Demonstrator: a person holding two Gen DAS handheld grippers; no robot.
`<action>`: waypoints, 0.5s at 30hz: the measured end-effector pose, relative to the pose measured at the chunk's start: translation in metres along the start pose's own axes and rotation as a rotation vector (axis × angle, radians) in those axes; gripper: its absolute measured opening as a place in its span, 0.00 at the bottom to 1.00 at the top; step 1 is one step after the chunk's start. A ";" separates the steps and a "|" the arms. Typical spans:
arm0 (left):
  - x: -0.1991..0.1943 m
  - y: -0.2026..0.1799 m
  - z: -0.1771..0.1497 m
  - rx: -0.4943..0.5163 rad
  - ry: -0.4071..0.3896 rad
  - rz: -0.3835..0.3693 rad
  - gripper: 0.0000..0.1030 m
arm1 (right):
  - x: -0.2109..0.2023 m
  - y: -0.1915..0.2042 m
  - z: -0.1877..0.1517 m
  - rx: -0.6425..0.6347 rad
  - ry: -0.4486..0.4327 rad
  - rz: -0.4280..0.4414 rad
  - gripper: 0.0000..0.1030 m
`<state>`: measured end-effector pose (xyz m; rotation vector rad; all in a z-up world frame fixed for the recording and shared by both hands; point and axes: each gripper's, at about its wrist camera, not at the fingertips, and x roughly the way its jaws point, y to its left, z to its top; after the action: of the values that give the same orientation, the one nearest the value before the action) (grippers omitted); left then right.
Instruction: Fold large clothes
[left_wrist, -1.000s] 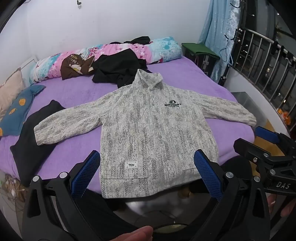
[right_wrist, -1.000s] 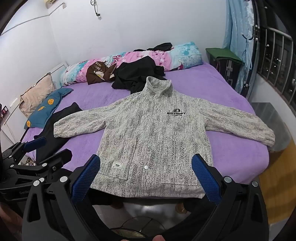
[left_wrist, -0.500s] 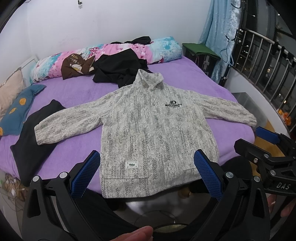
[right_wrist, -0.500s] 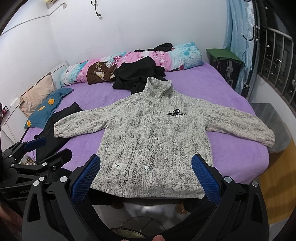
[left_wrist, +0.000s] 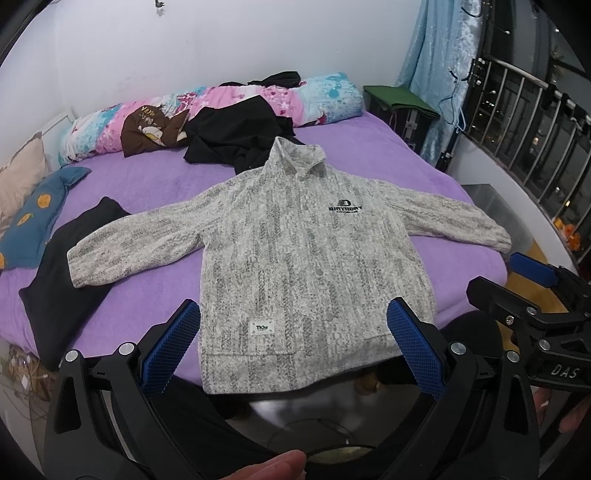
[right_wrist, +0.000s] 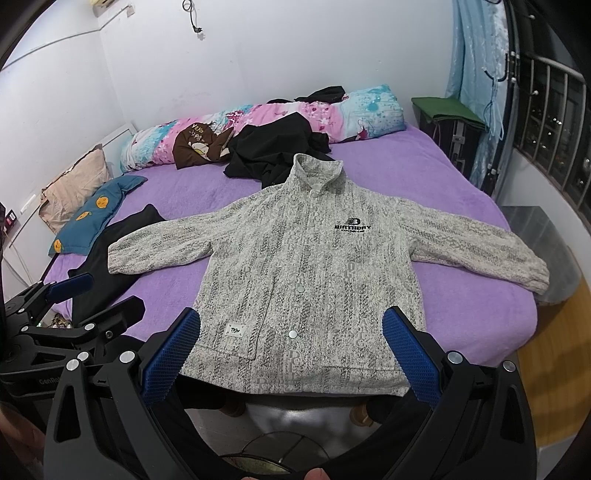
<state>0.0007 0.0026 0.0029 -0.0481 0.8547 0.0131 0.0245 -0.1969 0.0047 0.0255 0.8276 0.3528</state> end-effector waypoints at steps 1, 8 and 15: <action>0.000 0.001 0.000 -0.003 0.000 0.000 0.94 | 0.000 0.000 0.000 0.000 0.000 0.002 0.94; 0.001 0.001 0.001 -0.007 -0.002 0.001 0.94 | 0.002 0.000 0.003 -0.003 0.000 0.003 0.94; 0.001 0.002 -0.001 -0.012 -0.006 0.002 0.94 | -0.002 0.002 -0.001 -0.011 -0.003 0.006 0.94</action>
<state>0.0004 0.0049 0.0014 -0.0586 0.8490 0.0204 0.0216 -0.1961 0.0055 0.0182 0.8229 0.3628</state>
